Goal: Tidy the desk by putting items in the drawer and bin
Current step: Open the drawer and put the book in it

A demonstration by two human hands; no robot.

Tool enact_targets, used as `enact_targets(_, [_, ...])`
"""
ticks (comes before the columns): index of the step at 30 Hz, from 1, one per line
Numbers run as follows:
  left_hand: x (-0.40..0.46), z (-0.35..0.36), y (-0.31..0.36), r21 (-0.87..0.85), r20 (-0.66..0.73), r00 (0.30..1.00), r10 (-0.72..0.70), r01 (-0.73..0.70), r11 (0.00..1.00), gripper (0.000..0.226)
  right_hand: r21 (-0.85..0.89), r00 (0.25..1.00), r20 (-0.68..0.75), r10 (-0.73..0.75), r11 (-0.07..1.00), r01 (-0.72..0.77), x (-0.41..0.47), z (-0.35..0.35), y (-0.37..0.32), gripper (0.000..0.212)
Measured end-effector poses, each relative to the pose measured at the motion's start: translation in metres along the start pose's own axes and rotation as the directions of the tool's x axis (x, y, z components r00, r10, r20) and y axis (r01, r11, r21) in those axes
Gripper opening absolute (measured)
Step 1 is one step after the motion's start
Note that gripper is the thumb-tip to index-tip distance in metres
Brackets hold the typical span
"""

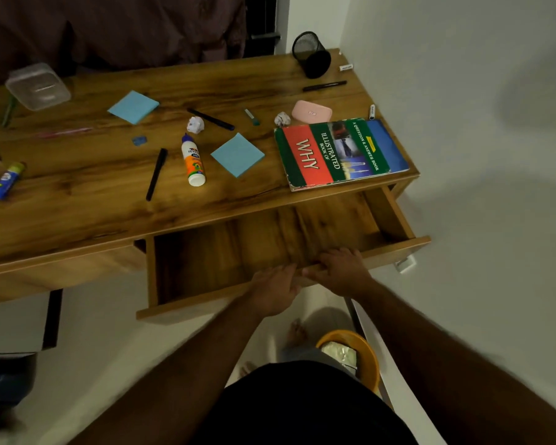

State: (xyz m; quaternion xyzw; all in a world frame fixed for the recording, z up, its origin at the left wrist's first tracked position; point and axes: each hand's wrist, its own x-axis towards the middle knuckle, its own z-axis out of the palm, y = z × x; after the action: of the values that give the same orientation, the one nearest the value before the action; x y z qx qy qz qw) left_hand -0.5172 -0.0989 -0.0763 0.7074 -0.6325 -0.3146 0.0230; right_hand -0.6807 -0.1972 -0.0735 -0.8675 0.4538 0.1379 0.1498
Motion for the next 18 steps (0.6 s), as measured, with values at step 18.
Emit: enact_targets(18, [-0.022,0.021,0.015,-0.189,0.204,0.979,0.017,0.023,0.982,0.036,0.197,0.990,0.113,0.089,0.974,-0.110,-0.041,0.005,-0.002,0.061])
